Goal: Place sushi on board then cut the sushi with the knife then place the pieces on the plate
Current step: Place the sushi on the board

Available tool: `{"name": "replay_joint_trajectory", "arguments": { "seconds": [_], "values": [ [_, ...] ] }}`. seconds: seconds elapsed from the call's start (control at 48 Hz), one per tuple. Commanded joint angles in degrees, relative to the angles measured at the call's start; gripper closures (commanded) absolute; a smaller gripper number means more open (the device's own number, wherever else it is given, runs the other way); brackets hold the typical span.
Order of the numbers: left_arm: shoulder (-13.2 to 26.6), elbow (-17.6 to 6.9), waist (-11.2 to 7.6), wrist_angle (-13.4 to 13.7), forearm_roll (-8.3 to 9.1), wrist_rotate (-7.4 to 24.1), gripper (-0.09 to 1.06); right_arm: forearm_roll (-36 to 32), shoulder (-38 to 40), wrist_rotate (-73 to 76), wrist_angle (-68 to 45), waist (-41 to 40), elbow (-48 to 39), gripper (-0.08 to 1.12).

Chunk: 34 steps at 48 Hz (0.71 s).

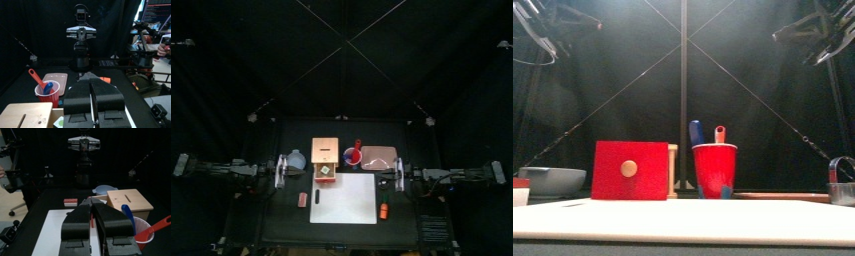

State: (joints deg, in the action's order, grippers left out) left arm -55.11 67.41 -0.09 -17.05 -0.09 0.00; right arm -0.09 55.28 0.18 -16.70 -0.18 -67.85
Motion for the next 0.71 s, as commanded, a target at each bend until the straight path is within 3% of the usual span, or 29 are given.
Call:
{"name": "replay_joint_trajectory", "arguments": {
  "seconds": [0.021,0.146,0.25,0.5,0.708],
  "values": [
    [0.97,0.44,1.76,-2.72,-0.09,0.00,0.89,-0.26,-2.46,0.26,-0.62,-0.44,1.67,0.96],
    [0.97,1.41,2.55,-6.59,0.00,0.09,0.89,0.00,-8.61,0.62,-0.44,-0.70,5.45,0.98],
    [0.97,1.85,3.60,-8.00,0.00,0.09,0.89,0.26,-16.70,0.79,0.62,-1.14,12.22,0.98],
    [1.05,3.08,5.36,-8.17,0.35,0.09,0.89,3.34,-33.57,0.97,17.93,-1.58,29.62,0.98],
    [1.76,4.39,5.71,-8.09,0.35,0.00,0.89,5.98,-45.62,1.05,32.08,-3.08,42.36,0.92]
  ]
}}
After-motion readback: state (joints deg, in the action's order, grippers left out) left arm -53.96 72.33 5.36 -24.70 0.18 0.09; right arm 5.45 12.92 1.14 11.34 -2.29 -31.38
